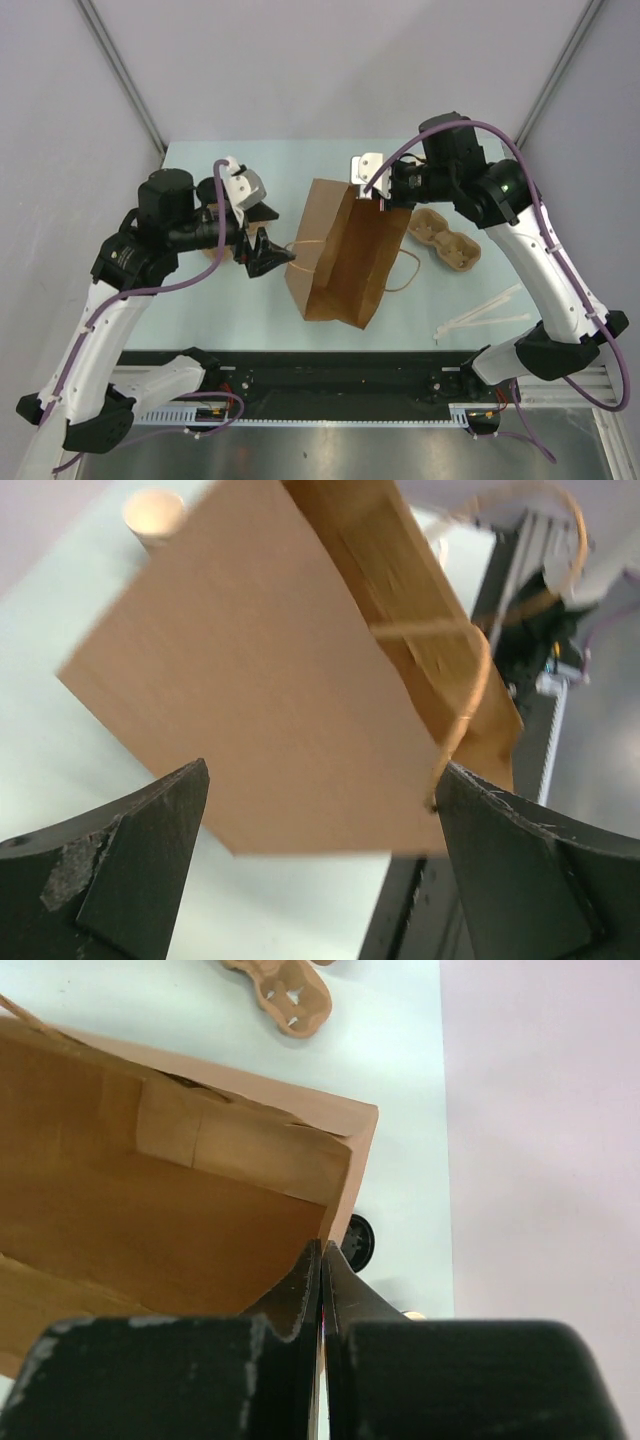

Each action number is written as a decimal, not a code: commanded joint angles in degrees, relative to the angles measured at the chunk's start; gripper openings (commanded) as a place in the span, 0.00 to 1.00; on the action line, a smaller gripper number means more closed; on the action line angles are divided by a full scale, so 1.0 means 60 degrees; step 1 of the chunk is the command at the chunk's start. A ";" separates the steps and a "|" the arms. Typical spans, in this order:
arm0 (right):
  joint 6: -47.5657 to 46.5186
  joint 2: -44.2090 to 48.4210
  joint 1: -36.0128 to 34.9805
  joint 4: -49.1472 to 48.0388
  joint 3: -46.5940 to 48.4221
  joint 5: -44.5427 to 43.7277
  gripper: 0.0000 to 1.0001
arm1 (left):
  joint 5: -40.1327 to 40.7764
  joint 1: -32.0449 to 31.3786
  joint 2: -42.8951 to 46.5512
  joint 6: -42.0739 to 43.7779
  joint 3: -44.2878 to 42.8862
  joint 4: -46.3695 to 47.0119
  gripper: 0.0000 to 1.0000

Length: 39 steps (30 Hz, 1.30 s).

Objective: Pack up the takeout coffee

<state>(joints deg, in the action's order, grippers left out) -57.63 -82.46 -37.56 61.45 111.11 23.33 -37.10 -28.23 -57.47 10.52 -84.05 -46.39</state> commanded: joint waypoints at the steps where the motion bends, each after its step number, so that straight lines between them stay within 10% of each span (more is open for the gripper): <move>1: -0.0195 -0.0159 0.0181 0.0422 0.0685 0.0432 0.00 | -0.1050 -0.0027 -0.0233 0.1569 -0.0520 -0.2313 1.00; 6: -0.0605 -0.0203 0.0137 0.0671 0.0759 0.0506 0.00 | -0.2617 0.0032 -0.0675 0.2259 -0.1708 -0.3577 0.99; 10: -0.0650 -0.0291 -0.0096 0.0627 0.0788 0.0360 0.00 | -0.3819 0.0032 -0.0426 0.0477 -0.1724 -0.1750 1.00; 14: -0.0562 -0.0364 -0.0492 0.0380 0.0759 -0.0005 0.00 | -0.2143 0.0456 -0.0543 -0.2171 -0.1768 0.0433 1.00; 20: 0.0404 -0.0554 -0.1019 -0.0748 0.0715 -0.0929 0.00 | 0.0937 0.0457 -0.0412 -0.2369 -0.1083 0.2178 0.90; 39: 0.1269 -0.1461 -0.2397 -0.1936 0.1022 -0.2365 0.06 | 0.2141 -0.0246 0.0042 -0.3526 0.1586 0.4025 0.86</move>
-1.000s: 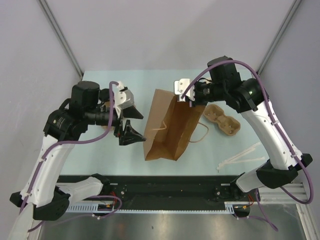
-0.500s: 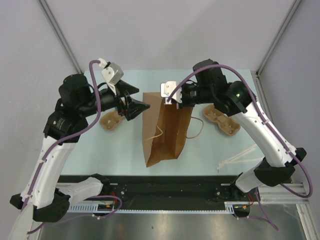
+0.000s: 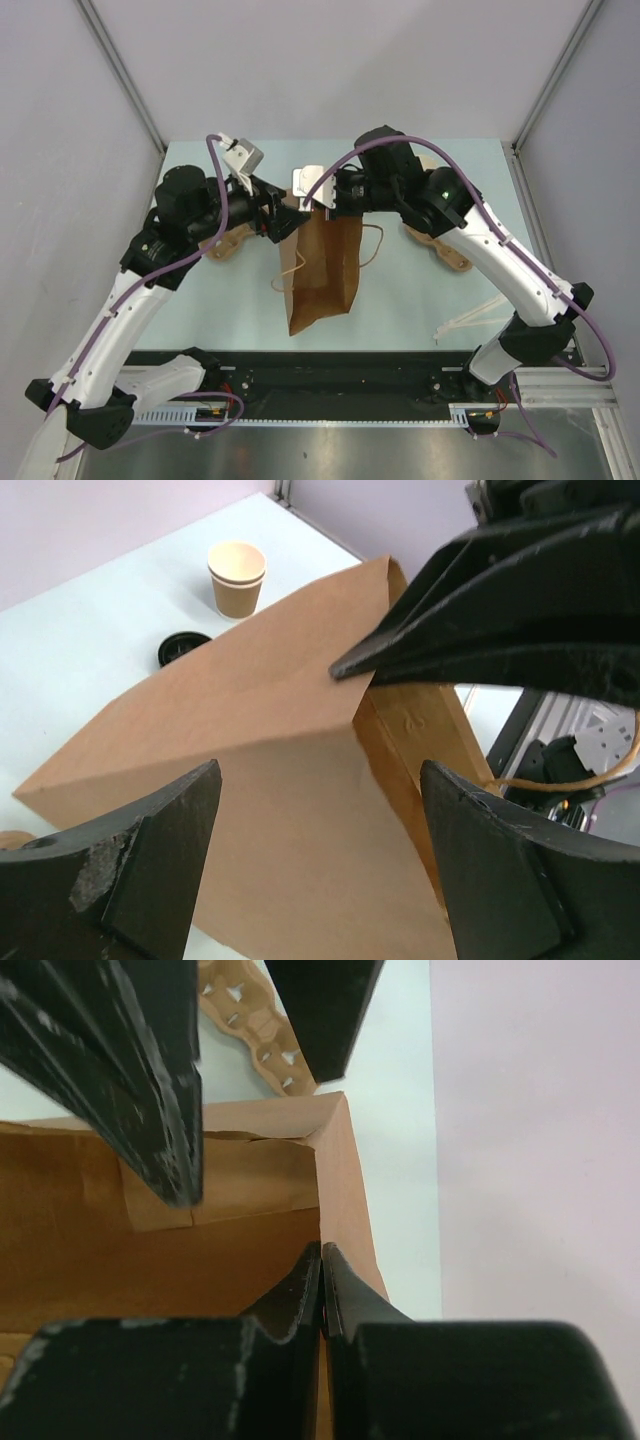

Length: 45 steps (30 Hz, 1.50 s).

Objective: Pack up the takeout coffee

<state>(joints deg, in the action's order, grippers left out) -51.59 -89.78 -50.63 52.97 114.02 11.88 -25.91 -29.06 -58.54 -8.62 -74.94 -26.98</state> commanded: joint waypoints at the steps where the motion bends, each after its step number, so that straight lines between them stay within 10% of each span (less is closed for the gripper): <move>1: 0.0322 -0.0300 -0.0320 -0.0566 0.0654 -0.0616 0.06 | 0.0290 -0.0123 0.0207 -0.0393 0.0097 0.0791 0.86; 8: 0.0762 -0.0828 -0.0584 -0.0303 0.1446 -0.0721 0.06 | 0.1110 -0.0167 0.0397 -0.0380 0.0419 0.0278 0.72; 11: 0.0762 -0.0814 -0.0629 -0.0157 0.1446 -0.0720 0.09 | 0.1256 -0.0167 0.0631 -0.0379 0.0565 0.0352 0.52; 17: 0.0805 -0.0638 -0.0425 0.0180 0.1446 -0.0442 0.60 | 0.1945 -0.0152 0.0763 -0.0628 0.0609 -0.0088 0.11; 23: 0.1216 -0.0491 0.0337 0.0151 0.1301 0.0041 0.76 | 0.1931 -0.0152 0.0822 -0.0570 0.0595 -0.0103 0.00; 28: 0.1406 -0.0520 0.0660 0.0312 0.1256 0.0276 0.72 | 0.1975 -0.0137 0.0763 -0.0745 0.0595 -0.0088 0.00; 31: 0.1421 -0.0491 0.0646 0.0371 0.1095 0.0305 0.46 | 0.2004 -0.0137 0.0836 -0.0950 0.0770 0.0014 0.00; 32: 0.1363 -0.0462 0.0631 0.0400 0.1037 0.0276 0.22 | 0.1990 -0.0108 0.0880 -0.1038 0.0814 0.0029 0.00; 35: 0.1158 -0.0433 0.0718 0.0371 0.1109 0.0232 0.00 | 0.1377 -0.0064 0.0968 -0.1141 0.0946 0.0204 0.18; 39: 0.0589 -0.0229 0.1041 0.0619 0.1329 0.0729 0.00 | 0.0481 -0.0006 0.0940 -0.0572 0.0496 0.0412 0.64; 45: 0.0088 0.0065 0.1495 0.1366 0.1402 0.1608 0.00 | -0.2050 0.2173 0.0339 -0.0043 -0.1145 0.0000 0.94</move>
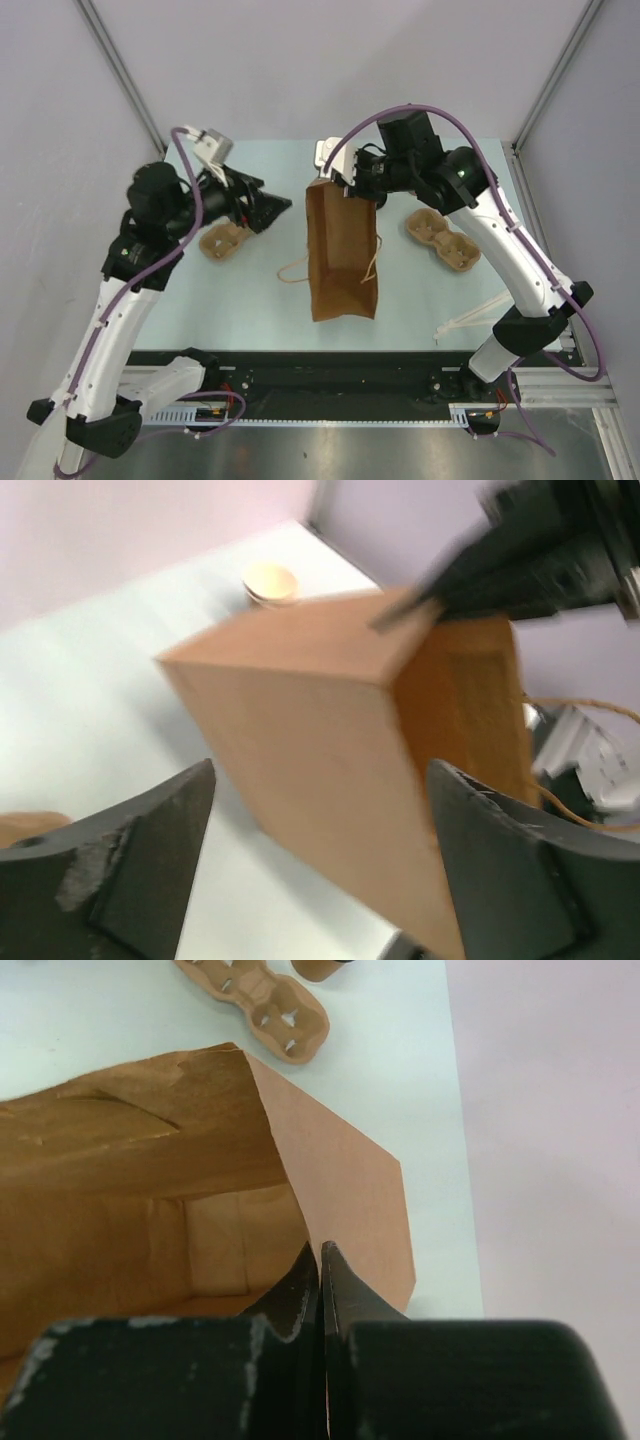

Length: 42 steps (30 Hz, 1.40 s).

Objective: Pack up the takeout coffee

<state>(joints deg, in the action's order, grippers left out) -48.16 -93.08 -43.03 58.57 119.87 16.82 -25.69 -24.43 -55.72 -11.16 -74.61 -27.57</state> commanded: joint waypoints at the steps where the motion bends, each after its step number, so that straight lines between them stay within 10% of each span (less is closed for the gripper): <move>1: -0.0484 0.0645 0.0257 0.0492 0.0426 0.0916 0.00 | -0.2452 0.2130 -0.0175 0.0627 -0.1333 0.0084 0.96; 15: 0.0512 0.0410 0.0462 0.0420 0.0456 0.1181 0.00 | -0.1051 0.3792 -0.4949 0.9322 -0.4439 -0.5422 1.00; 26: 0.0747 0.0264 0.0608 0.0244 0.0353 0.1503 0.00 | -0.0991 0.3822 -0.8874 1.3180 -0.6738 -0.6683 0.91; 42: 0.1332 0.0176 0.0974 0.0039 -0.0100 0.1825 0.00 | 0.0091 0.3178 -1.1117 1.7049 -0.5964 -0.5087 0.75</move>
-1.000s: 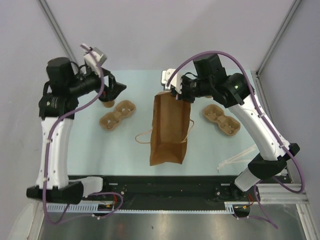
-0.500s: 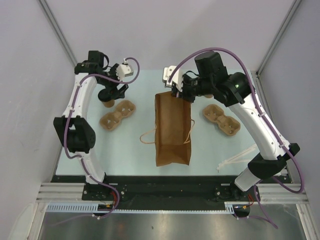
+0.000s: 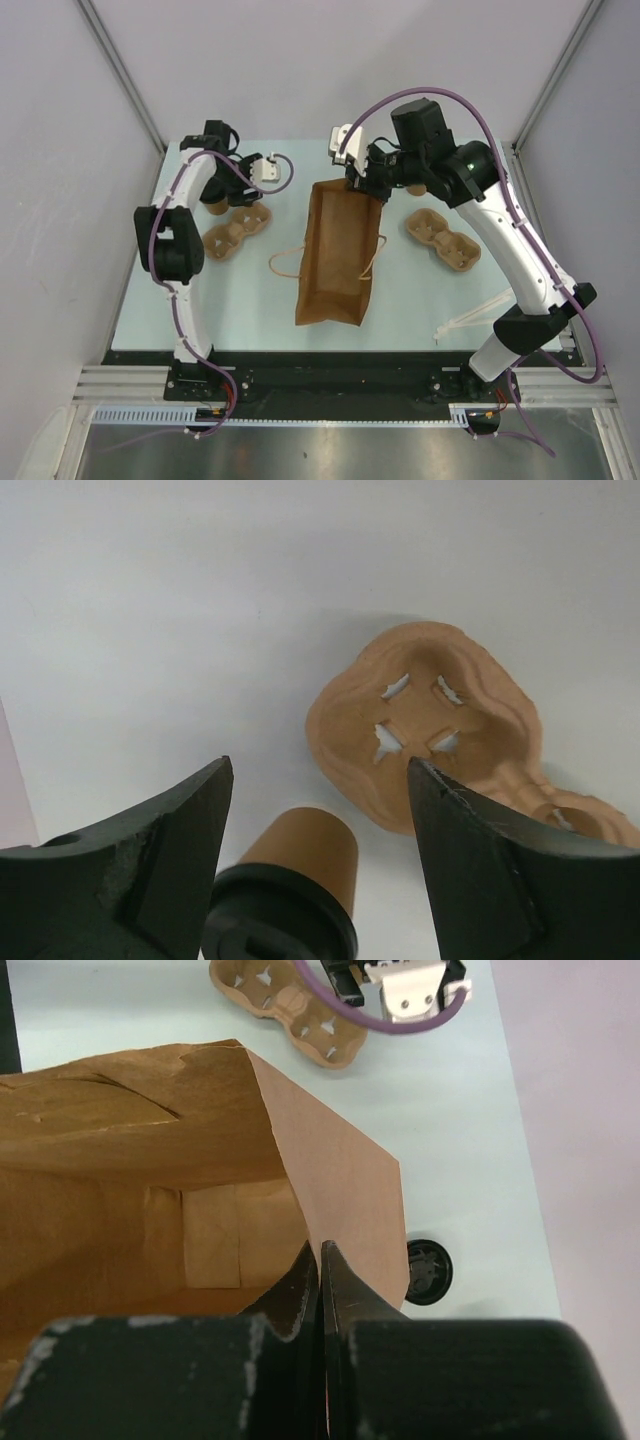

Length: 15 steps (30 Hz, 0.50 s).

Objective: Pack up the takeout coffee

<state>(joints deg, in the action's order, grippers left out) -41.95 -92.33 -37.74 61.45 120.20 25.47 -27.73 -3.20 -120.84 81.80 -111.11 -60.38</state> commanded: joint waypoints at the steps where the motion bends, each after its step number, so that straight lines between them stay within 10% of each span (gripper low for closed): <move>1: 0.0327 0.0081 0.0079 -0.0500 -0.0185 0.0412 0.00 | 0.0489 -0.0403 -0.0353 0.1659 0.0120 0.0395 0.76; 15: 0.0430 0.0038 0.0166 -0.0735 -0.0434 0.0779 0.00 | 0.1237 -0.0726 -0.1423 0.2934 0.0222 0.0600 0.72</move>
<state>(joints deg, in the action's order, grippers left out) -40.45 -92.33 -36.99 59.48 117.43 28.45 -21.32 -7.51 -128.27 94.59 -110.24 -57.25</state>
